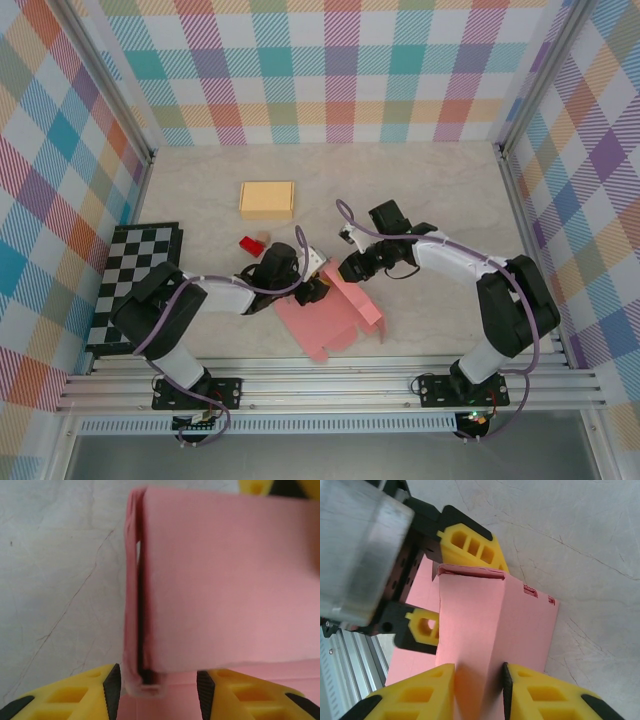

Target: Fold the paper box

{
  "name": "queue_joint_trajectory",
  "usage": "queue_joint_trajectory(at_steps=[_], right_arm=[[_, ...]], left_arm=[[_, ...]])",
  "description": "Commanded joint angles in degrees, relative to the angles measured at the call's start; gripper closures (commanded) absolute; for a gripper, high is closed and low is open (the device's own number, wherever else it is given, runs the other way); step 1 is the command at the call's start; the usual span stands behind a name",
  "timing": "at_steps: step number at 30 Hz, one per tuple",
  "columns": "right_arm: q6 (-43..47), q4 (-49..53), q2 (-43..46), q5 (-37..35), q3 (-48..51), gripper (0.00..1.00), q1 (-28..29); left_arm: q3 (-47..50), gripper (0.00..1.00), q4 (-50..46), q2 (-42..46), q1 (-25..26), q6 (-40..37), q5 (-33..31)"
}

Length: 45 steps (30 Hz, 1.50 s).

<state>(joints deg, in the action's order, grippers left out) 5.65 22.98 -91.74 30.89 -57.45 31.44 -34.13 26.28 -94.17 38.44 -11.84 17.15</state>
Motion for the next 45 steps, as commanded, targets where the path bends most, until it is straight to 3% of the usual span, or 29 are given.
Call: queue_joint_trajectory(at_steps=[1, 7, 12, 16, 20, 33, 41, 45], right_arm=[[1.75, 2.26, -1.67, 0.98, -0.64, 0.7, -0.24], [0.81, 1.38, -2.81, 1.92, -0.64, 0.7, -0.24], [-1.4, 0.53, -2.73, 1.54, 0.18, 0.7, -0.2], [-6.19, -3.03, -2.15, 2.41, 1.74, 0.71, -0.15], [-8.26, -4.48, -1.36, 0.59, 2.63, 0.71, -0.01], [-11.49, -0.89, 4.31, -7.78, -0.04, 0.57, -1.1], [-11.42, 8.25, 12.1, -18.49, -3.97, 0.55, -2.13], [-14.79, 11.51, 14.96, -19.07, -4.93, 0.54, -2.09]], left_arm=[[-1.18, 0.55, 5.77, -2.07, 0.05, -0.25, -3.1], [-2.96, 0.68, 11.54, -7.1, 1.88, 0.46, -5.89], [-3.66, 0.99, 16.33, -9.16, 4.81, 3.7, -12.67], [-6.29, 1.0, 14.19, -10.67, 9.59, 5.56, -27.72], [-7.35, 1.0, 13.65, -12.9, 11.28, 6.07, -36.29], [-2.37, 1.0, 14.52, -10.4, 11.2, 5.16, -35.61], [-2.62, 1.0, 8.99, -8.41, 10.4, 10.67, -44.88], [-4.71, 1.0, 2.15, -7.55, 10.15, 17.26, -51.82]])
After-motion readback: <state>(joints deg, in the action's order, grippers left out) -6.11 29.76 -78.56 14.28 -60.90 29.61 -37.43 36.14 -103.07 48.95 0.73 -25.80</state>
